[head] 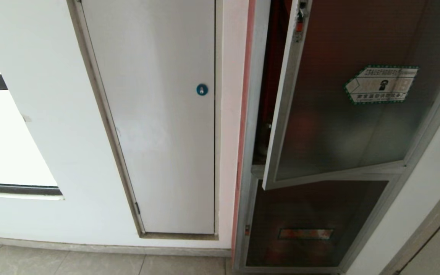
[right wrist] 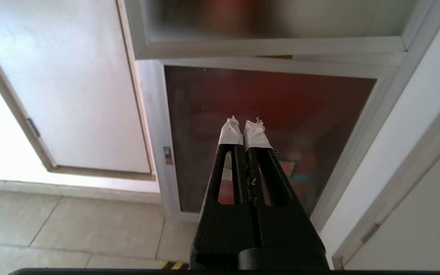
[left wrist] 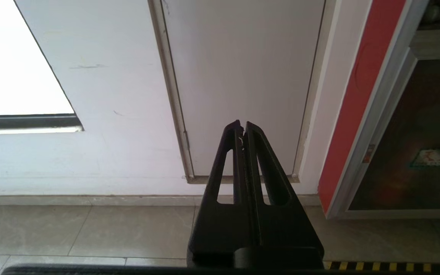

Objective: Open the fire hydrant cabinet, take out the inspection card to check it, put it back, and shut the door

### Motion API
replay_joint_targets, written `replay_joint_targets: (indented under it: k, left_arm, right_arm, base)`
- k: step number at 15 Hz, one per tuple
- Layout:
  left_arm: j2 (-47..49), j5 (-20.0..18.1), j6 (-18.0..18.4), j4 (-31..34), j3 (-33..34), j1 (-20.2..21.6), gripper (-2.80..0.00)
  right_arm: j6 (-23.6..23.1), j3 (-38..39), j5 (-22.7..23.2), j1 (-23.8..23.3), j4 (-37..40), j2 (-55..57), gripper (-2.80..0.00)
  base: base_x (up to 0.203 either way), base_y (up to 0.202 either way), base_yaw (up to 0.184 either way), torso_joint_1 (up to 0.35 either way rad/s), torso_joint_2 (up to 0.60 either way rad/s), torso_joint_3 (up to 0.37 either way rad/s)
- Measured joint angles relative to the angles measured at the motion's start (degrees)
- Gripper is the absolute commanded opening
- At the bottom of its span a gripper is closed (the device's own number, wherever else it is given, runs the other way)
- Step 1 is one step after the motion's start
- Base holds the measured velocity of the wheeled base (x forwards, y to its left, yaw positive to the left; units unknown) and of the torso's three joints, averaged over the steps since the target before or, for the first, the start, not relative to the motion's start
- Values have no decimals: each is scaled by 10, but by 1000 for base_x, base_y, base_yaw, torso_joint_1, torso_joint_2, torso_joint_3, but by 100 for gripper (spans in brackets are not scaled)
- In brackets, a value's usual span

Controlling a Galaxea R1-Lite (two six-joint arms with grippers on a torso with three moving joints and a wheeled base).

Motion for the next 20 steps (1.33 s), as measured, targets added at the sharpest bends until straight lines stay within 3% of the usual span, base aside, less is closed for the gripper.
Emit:
replay_joint_targets:
  k: [20]
  left_arm:
    - [0,0,-1,-1,0,0,-280]
  right_arm:
    - [0,0,0,0,0,0,-280]
  base:
    - [196,0,0,2,2,2]
